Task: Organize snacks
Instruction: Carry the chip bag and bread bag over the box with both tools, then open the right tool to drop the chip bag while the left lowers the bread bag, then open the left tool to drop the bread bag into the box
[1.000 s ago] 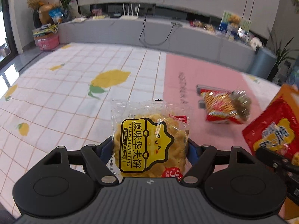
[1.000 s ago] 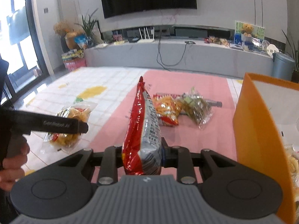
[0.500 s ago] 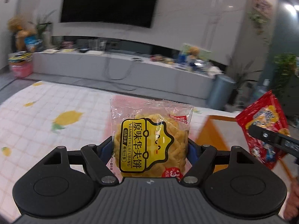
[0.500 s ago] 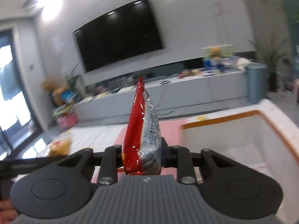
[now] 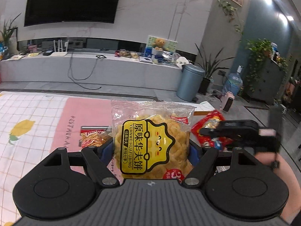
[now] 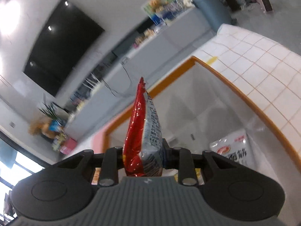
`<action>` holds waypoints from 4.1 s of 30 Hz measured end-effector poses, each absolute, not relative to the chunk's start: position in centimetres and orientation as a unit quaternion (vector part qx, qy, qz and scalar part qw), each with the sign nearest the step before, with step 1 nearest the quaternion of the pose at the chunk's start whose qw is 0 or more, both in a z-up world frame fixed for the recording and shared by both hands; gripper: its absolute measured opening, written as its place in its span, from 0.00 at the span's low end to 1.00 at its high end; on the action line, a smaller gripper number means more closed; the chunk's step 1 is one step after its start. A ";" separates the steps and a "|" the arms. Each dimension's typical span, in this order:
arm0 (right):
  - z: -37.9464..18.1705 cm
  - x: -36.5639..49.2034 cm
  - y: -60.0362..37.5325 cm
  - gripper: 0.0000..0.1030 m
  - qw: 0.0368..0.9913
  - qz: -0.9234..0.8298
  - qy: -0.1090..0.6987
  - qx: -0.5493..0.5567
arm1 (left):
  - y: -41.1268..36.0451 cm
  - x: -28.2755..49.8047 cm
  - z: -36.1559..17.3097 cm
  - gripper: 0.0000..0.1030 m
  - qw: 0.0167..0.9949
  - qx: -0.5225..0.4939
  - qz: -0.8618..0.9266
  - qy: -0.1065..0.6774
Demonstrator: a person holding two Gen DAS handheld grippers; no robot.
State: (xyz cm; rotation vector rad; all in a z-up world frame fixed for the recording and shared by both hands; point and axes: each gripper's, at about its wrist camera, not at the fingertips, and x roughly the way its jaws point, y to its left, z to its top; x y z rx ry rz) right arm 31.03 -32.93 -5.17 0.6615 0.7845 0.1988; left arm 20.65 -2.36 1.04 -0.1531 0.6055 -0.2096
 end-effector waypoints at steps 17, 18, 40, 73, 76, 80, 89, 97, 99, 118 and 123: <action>-7.6 34.8 -32.9 0.31 0.877 0.052 0.425 0.220 | -3.5 21.1 -1.5 0.85 0.931 -0.066 -0.127 0.336; -7.7 35.0 -32.8 0.35 0.877 0.048 0.426 0.215 | -3.6 21.1 -1.5 0.85 0.930 -0.066 -0.126 0.338; 1.0 23.1 -37.3 0.83 0.941 -0.020 0.298 0.160 | -8.4 20.6 0.1 0.85 0.926 -0.055 -0.132 0.349; 1.0 22.1 -41.0 0.83 0.932 -0.067 0.292 0.202 | -20.7 26.6 -7.0 0.93 0.812 -0.065 -0.222 0.536; 0.9 22.2 -40.9 0.83 0.931 -0.071 0.295 0.202 | -20.7 26.1 -6.7 0.94 0.806 -0.063 -0.220 0.546; 0.8 22.1 -41.1 0.83 0.931 -0.076 0.295 0.202 | -19.9 25.8 -4.7 0.94 0.814 -0.055 -0.234 0.529; 0.6 21.9 -41.3 0.84 0.930 -0.080 0.291 0.211 | -19.9 28.4 -2.2 0.56 0.856 0.002 -0.206 0.474; 0.2 22.4 -41.8 0.84 0.927 -0.078 0.297 0.215 | -21.7 32.3 -5.0 0.12 0.841 0.009 -0.180 0.510; 0.2 22.5 -41.8 0.84 0.927 -0.081 0.298 0.214 | -22.3 33.8 -5.8 0.12 0.836 -0.003 -0.174 0.520; 0.3 22.4 -41.5 0.84 0.926 -0.086 0.298 0.216 | -22.8 33.5 -3.7 0.61 0.861 0.025 -0.153 0.485; 0.6 22.1 -41.4 0.84 0.927 -0.091 0.295 0.213 | -21.5 31.6 -1.9 0.72 0.864 0.033 -0.152 0.479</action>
